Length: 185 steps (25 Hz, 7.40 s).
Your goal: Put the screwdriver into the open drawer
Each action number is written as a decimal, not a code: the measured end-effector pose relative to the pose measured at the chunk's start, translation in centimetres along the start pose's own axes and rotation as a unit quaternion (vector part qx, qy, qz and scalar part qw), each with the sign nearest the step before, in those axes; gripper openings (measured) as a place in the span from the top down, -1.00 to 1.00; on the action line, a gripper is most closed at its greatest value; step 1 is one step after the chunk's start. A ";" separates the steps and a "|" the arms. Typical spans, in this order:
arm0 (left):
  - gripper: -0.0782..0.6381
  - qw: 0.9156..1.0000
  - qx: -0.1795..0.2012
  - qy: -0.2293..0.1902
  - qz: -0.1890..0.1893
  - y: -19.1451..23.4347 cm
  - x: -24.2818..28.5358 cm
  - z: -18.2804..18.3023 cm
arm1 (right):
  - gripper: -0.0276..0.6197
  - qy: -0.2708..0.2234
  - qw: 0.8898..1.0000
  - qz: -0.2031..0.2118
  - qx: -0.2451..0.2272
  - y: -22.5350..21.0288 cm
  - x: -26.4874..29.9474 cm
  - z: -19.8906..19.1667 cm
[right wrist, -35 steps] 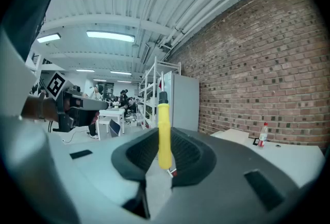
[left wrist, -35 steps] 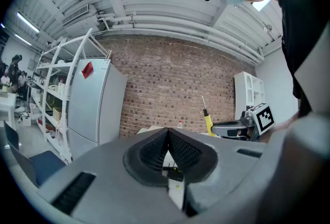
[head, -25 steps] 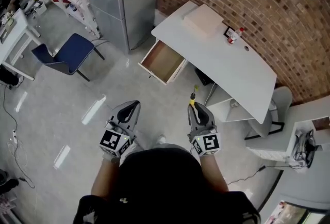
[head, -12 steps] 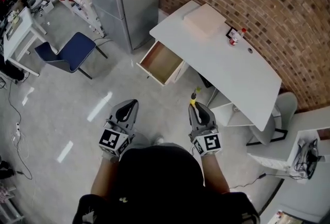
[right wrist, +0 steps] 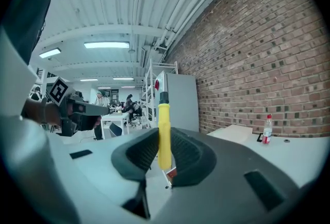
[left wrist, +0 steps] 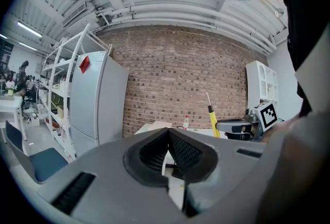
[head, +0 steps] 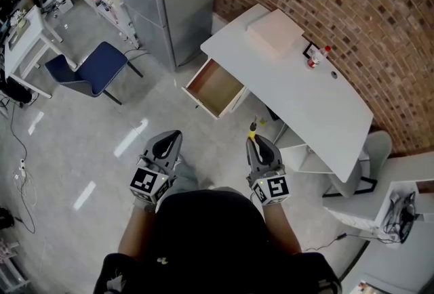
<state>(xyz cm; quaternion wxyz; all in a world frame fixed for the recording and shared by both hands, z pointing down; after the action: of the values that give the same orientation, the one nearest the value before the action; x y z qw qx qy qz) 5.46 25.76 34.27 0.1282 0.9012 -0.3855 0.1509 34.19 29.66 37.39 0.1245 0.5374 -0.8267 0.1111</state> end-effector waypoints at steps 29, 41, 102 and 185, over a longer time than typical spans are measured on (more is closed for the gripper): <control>0.77 0.997 -0.044 -0.011 0.059 27.4 -1.2 0.3 | 0.68 0.049 0.998 0.043 -0.014 7.1 27.2 6.8; 0.77 0.992 -0.077 0.012 0.094 28.5 1.7 0.0 | 0.68 0.109 0.990 0.088 -0.026 4.0 32.9 5.8; 0.77 0.919 -0.264 0.219 0.192 27.2 14.8 -15.2 | 0.68 0.478 0.863 0.017 0.163 -12.6 59.4 -32.9; 0.77 0.911 -0.252 0.017 0.325 26.1 1.0 -6.1 | 0.88 0.249 0.882 0.390 -0.087 10.6 48.9 4.5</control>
<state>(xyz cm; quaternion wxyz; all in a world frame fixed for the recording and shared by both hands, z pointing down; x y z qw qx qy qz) -14.07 9.77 43.22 0.3012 0.6610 -0.6804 0.0971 4.96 -9.64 48.56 0.3189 0.1131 -0.9177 0.2082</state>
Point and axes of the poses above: the fingertips, and each gripper's own axes: x forward along the fingers, y to its left, z out of its top, the point moved 8 cm from there along -x, backward along the fingers, and after that the axes turned 12 degrees about y, right-handed, at the moved point
